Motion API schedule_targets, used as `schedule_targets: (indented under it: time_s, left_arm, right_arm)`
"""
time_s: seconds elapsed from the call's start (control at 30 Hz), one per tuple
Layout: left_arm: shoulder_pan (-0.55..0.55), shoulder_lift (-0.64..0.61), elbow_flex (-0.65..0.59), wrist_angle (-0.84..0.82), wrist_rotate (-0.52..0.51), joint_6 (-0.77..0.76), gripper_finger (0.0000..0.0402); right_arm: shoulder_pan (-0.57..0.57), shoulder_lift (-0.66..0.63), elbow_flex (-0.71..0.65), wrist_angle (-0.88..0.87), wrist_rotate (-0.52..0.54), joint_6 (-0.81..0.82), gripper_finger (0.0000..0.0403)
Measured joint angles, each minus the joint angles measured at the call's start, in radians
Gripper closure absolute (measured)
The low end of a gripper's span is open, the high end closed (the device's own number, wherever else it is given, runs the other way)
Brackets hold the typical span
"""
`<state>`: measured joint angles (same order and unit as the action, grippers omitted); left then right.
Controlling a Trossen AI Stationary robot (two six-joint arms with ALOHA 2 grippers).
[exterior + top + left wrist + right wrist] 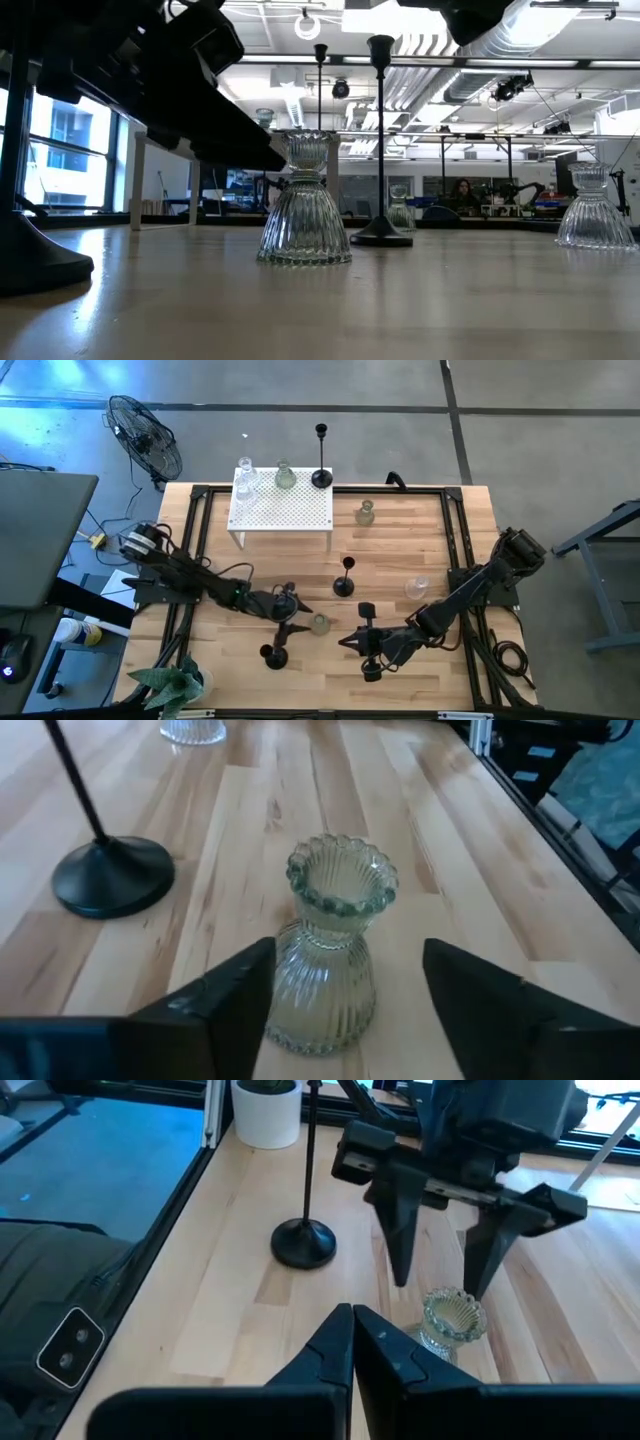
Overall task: Pick & Place candle stick holders
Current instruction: Align the bottom green candle holder with the other green candle holder on the shelf
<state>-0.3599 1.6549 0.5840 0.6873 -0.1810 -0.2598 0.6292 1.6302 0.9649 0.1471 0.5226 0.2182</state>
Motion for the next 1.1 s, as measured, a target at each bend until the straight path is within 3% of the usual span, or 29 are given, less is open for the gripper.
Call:
schedule_targets:
  time_s: [0.17,1.1]
  left_arm:
    - [0.0,0.048,0.037,0.0,-0.004,0.0,0.0123]
    - [0.0,0.117,0.103,0.069,-0.069,0.064,0.0121]
  right_arm:
    - [0.0,0.0,0.0,0.0,-0.001,-0.002,0.0402]
    - [0.0,0.0,0.001,0.001,0.002,-0.019,0.0402]
